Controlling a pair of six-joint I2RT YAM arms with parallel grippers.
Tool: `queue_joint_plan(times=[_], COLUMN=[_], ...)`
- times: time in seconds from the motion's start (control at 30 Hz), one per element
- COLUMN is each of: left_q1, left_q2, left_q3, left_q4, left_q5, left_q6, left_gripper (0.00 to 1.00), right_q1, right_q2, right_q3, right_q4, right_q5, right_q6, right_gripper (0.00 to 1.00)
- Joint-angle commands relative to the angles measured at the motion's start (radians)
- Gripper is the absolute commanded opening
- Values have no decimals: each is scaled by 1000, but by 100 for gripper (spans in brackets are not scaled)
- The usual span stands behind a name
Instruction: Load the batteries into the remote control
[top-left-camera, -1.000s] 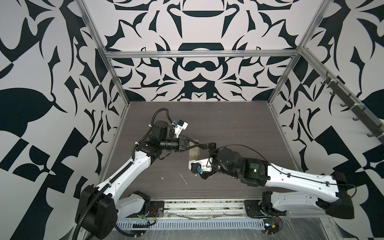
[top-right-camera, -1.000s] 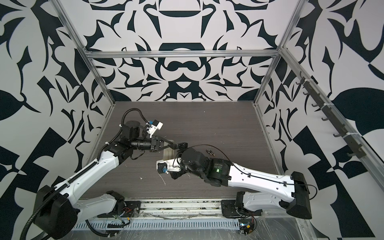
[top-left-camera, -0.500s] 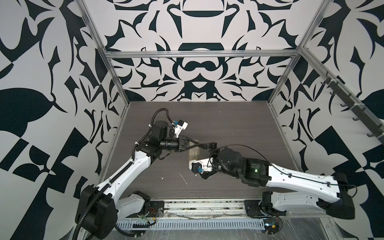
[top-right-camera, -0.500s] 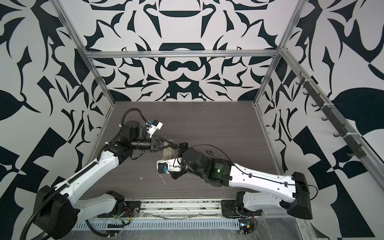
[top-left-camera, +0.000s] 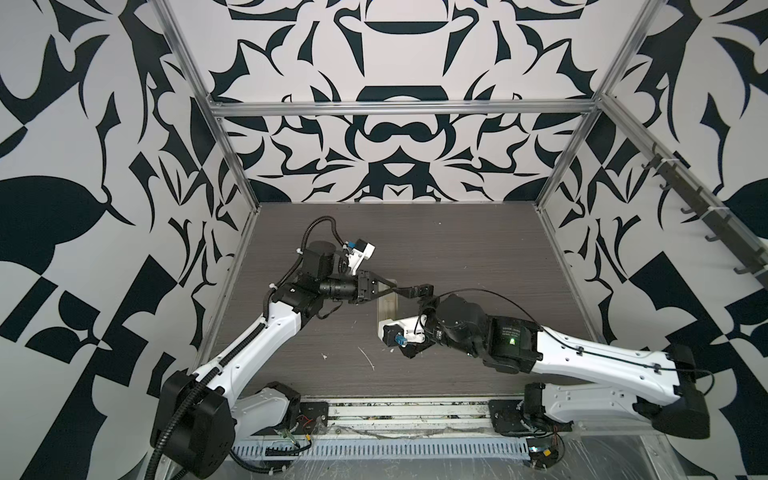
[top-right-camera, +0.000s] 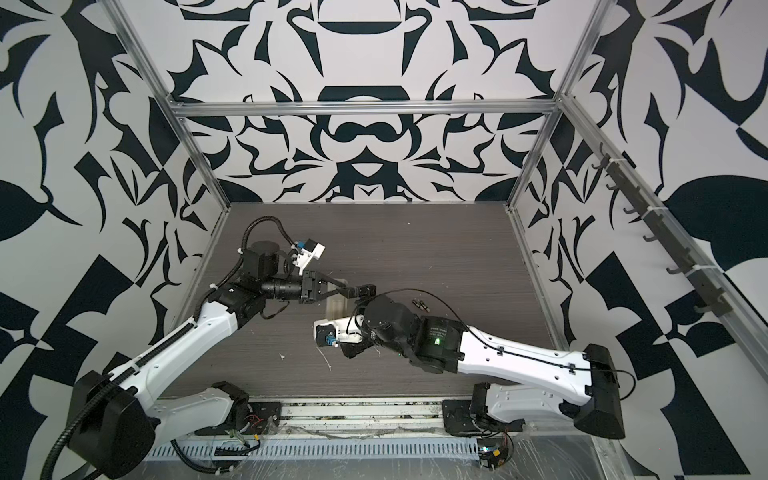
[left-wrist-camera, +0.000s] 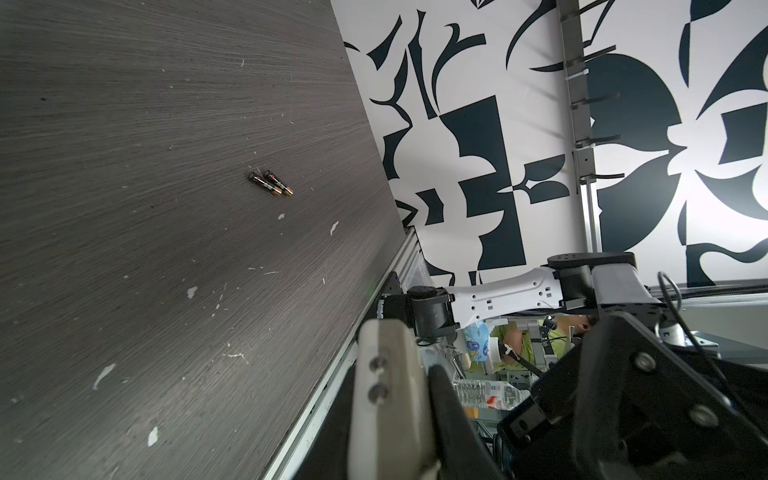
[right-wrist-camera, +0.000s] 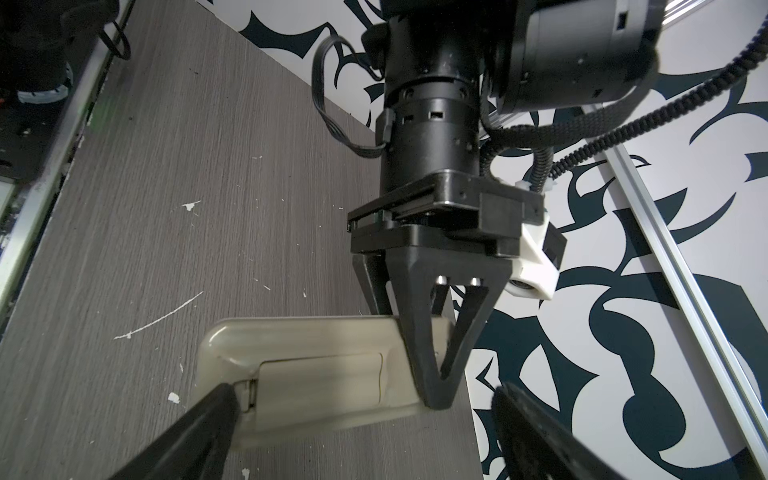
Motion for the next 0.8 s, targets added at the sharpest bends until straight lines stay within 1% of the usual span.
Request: queue_joint_plan(times=[0.0,0.27,0.4,0.53,0.6,0.63,0.7,0.77], left_q1=[13,25,37,43,43,43,42,42], left_q2=[-36,-39,-55,-63,-69,-71,-78,-85], left_q3=[28,22,22,30,27,28,31,33], left_q4=[-6,-11,-23,-56,-60,-64,-74,-82], left_q5=[-11,-18,-57,-121,-164,-181,-224,-261], left_q6=[8,11,19,42,44,47,52,56], left_gripper=[0,0,0,0,0,0,0,0], right_q1=[7,7,9,6,1,-5,-38,-100], right_q2=[-29,-19,-54,-74,-77,-75,-61,-41], right_q3=[21,26,19,48,85,98,147,199], right_q4=[7,3,45,56,33,30,-8,-53], right_q5=[-5,0,-1,-4,-6,-6,-66,-90], right_q6=[7,13,67,164,233,284,384,494], right_gripper=[100,100,100,99,99,99,99,98])
